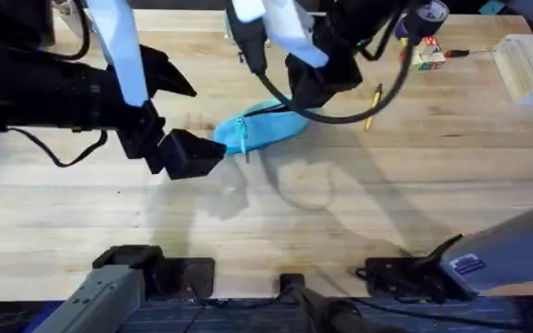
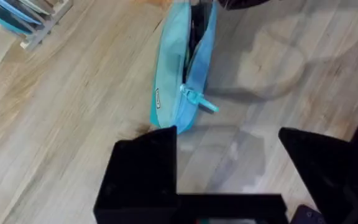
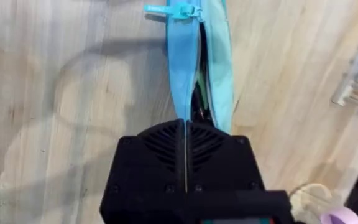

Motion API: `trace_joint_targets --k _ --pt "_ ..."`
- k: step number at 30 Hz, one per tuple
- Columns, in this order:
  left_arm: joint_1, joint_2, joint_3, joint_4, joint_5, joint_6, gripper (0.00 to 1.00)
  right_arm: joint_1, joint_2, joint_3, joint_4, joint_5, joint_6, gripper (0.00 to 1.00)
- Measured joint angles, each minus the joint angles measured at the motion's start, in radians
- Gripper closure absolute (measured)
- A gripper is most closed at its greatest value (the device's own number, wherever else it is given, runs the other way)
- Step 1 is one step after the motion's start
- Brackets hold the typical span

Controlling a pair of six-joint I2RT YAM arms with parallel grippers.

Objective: Unzip the bag, pick up the pens from the table one at a time and place them inside, then zip the bag closed.

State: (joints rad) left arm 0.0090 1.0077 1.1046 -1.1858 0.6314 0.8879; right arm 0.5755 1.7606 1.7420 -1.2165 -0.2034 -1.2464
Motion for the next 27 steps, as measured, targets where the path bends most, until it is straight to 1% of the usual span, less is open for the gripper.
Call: trace_joint_targets --k 6,11,15,27 --pt "0.000 0.000 0.000 0.000 0.000 0.000 0.008 0.000 0.069 0.000 0.010 -0.003 -0.019 0.972" --pt "0.000 0.000 0.000 0.000 0.000 0.000 0.008 0.000 0.118 0.000 0.059 -0.003 -0.019 0.971" --pt "0.000 0.000 0.000 0.000 0.000 0.000 0.008 0.000 0.138 0.000 0.099 -0.003 -0.019 0.971" --pt "0.000 0.000 0.000 0.000 0.000 0.000 0.007 0.000 0.189 0.000 0.137 -0.003 -0.022 0.971"
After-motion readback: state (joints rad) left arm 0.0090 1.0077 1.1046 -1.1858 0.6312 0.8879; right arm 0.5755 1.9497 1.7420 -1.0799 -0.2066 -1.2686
